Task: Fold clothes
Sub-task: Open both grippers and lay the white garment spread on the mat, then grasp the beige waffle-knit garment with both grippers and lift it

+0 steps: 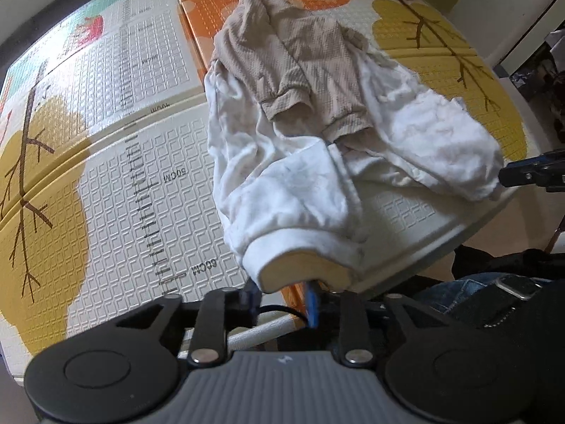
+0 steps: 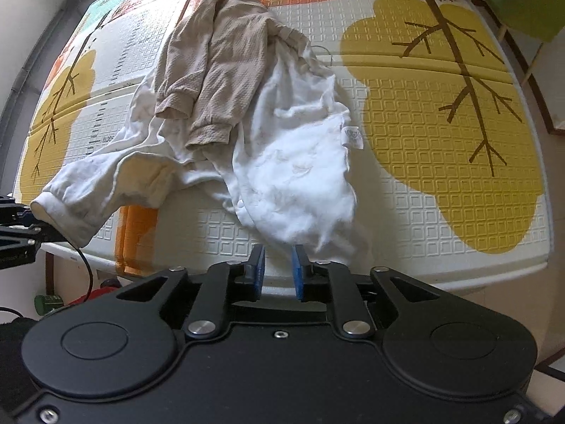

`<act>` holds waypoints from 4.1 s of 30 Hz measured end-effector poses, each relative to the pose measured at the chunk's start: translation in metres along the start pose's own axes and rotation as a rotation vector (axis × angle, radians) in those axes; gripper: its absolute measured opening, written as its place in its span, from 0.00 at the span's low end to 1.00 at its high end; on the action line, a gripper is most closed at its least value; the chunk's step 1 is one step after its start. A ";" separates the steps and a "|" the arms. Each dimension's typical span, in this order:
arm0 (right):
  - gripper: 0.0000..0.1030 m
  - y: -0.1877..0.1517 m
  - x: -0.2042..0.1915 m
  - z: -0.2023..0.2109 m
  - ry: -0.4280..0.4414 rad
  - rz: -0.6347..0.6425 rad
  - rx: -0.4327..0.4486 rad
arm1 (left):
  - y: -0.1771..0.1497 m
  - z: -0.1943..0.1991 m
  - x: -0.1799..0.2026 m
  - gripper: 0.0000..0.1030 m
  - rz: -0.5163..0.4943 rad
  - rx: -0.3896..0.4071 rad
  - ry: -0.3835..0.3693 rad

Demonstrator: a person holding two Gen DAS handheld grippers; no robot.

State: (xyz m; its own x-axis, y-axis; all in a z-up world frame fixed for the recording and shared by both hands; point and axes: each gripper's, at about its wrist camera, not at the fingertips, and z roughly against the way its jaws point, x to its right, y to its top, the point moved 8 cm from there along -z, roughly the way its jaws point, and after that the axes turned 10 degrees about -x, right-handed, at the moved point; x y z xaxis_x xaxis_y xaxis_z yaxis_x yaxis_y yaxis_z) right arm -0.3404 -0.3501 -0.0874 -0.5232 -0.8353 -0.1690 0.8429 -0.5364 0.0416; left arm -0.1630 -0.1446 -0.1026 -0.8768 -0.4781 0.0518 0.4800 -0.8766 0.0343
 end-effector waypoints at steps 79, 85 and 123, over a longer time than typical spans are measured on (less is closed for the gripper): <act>0.32 0.228 -0.069 0.015 0.027 0.116 0.268 | 0.210 0.007 -0.031 0.64 0.021 0.252 0.135; 0.33 0.261 -0.062 -0.016 0.029 0.082 0.253 | 0.243 -0.025 -0.053 0.64 0.093 0.243 0.116; 0.27 0.317 -0.045 -0.140 -0.049 0.124 0.111 | 0.301 -0.113 -0.064 0.35 0.066 0.167 0.083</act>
State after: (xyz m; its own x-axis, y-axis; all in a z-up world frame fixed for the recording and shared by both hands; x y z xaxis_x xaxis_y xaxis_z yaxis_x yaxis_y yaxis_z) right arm -0.0319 -0.4657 -0.2049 -0.4237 -0.8993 -0.1080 0.8838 -0.4366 0.1684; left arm 0.0343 -0.3844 -0.2082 -0.8395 -0.5428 -0.0226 0.5283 -0.8254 0.1992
